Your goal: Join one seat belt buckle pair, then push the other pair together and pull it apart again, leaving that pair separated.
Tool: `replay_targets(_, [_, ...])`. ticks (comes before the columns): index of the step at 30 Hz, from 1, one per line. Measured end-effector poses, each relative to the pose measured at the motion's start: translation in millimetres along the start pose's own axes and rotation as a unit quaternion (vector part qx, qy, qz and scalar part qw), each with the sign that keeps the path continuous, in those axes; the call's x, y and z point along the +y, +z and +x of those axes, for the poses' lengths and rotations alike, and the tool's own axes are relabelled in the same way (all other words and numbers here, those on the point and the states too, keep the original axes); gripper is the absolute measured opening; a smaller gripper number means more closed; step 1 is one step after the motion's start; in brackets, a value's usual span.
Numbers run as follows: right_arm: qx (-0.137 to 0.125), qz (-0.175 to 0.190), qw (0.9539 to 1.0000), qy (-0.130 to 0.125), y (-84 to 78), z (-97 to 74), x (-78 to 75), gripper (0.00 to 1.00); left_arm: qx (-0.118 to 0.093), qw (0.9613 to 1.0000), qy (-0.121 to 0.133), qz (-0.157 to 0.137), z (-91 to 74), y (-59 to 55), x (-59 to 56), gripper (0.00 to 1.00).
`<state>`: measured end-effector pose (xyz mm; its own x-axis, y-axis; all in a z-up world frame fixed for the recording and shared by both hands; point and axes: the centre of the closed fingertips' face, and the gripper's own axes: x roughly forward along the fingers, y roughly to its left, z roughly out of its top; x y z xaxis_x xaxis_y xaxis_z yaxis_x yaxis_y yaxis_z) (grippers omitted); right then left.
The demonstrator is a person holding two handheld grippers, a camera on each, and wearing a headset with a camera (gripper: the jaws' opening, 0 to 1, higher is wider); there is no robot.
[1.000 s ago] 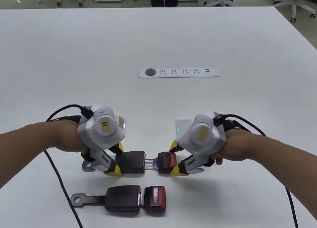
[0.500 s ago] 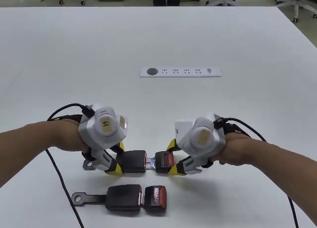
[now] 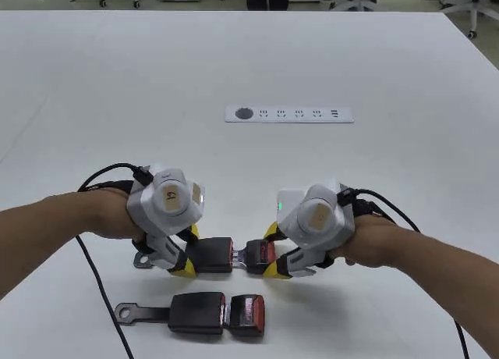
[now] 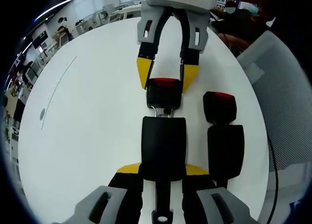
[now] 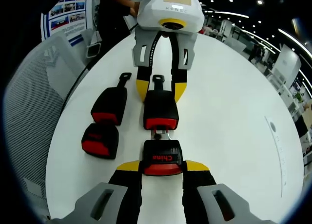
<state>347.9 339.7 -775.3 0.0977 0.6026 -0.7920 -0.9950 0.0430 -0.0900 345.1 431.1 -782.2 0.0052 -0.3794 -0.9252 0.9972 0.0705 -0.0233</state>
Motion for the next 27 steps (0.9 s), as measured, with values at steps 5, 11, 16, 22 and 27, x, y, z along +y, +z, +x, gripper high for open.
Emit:
replay_targets(5, [-0.003,0.001,1.0000,0.000,7.2,0.7,2.0,0.26,0.001,1.0000,0.000,0.000,0.0,-0.5,0.2,0.31])
replay_targets(11, [-0.004,0.003,1.0000,0.000,11.2,6.2,-1.5,0.26,0.002,1.0000,0.000,0.001,0.5,-1.3,0.7,0.31])
replay_targets(16, [-0.005,0.003,1.0000,0.001,13.6,8.1,-0.4,0.26,0.007,1.0000,-0.001,0.006,0.9,-1.6,1.2,0.30])
replay_targets(22, [-0.004,0.009,1.0000,0.001,14.9,8.0,1.0,0.26,0.010,0.9999,0.000,0.007,1.4,-2.6,2.2,0.30])
replay_targets(27, [-0.005,0.003,1.0000,0.001,14.0,7.2,2.1,0.27,0.016,0.9999,-0.001,0.007,2.1,-3.1,2.1,0.31])
